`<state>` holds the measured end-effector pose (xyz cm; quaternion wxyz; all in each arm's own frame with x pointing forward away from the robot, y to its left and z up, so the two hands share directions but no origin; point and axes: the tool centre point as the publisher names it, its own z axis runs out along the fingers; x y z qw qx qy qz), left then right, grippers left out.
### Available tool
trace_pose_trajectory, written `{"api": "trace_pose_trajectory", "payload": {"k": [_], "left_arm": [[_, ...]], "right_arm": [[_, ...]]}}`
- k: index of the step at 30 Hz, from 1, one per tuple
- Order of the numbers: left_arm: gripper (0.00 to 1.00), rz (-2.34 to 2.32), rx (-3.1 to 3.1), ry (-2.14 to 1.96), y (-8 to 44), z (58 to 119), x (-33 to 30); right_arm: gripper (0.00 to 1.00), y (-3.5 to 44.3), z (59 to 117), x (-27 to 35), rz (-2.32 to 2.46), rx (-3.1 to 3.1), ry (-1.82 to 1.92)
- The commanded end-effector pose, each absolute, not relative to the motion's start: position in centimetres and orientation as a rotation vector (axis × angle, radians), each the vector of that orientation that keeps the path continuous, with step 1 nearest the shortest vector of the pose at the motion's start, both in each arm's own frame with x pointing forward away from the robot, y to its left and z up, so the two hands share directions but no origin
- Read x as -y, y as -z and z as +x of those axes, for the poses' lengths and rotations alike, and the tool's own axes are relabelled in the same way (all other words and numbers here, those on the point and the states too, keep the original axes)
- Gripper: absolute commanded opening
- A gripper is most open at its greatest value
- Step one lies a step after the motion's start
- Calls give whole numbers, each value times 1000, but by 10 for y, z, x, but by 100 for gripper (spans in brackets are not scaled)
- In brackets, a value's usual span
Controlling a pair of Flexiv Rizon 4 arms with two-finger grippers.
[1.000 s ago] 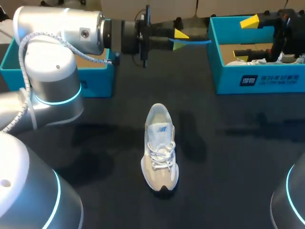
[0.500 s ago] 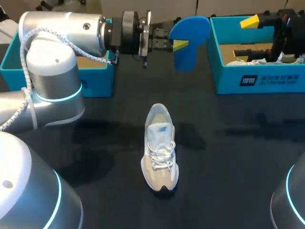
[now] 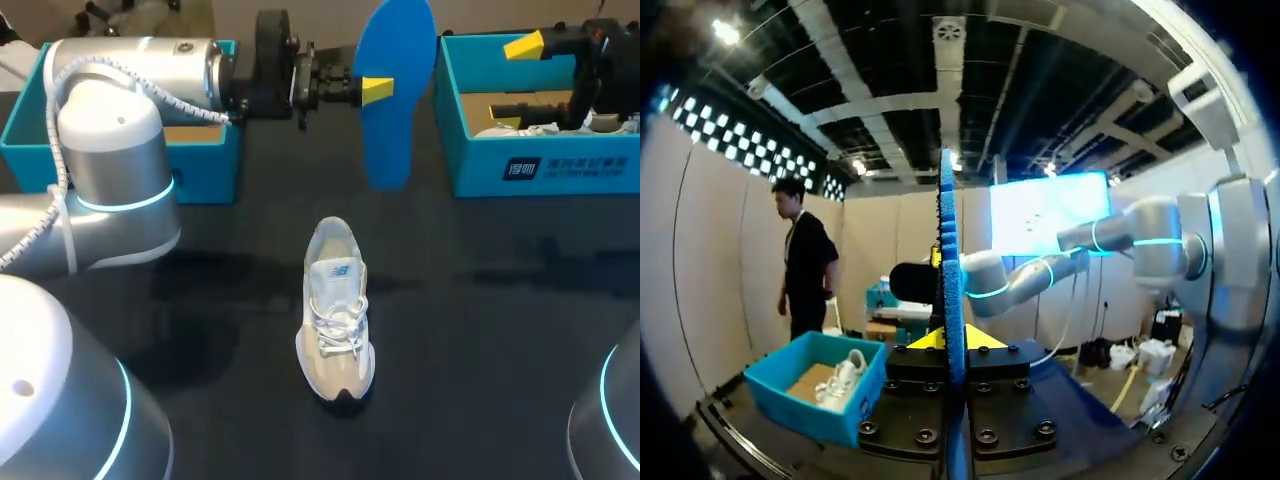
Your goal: Take the shoe out of the shoebox, open the shoe tongue, remove and reinsert the insole, then place the shoe into the shoebox
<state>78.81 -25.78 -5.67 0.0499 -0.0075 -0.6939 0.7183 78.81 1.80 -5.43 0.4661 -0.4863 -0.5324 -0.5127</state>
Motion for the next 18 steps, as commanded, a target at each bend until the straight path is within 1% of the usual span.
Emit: {"api": "trace_pose_trajectory", "payload": {"k": [1, 4, 7, 12, 18], "left_arm": [[0, 936, 1718, -1337, 55, 788, 260], [0, 1116, 1544, -1106, 55, 790, 260], [0, 1253, 1208, -825, 54, 792, 262], [0, 1290, 1019, -702, 51, 793, 263], [0, 1290, 1019, -702, 51, 793, 263]], "right_arm": [[100, 54, 788, -19, -1197, 1307, 1258], [100, 54, 788, -19, -1197, 1307, 1258], [100, 54, 788, -19, -1197, 1307, 1258], [100, 54, 788, -19, -1197, 1307, 1258], [100, 54, 788, -19, -1197, 1307, 1258]]}}
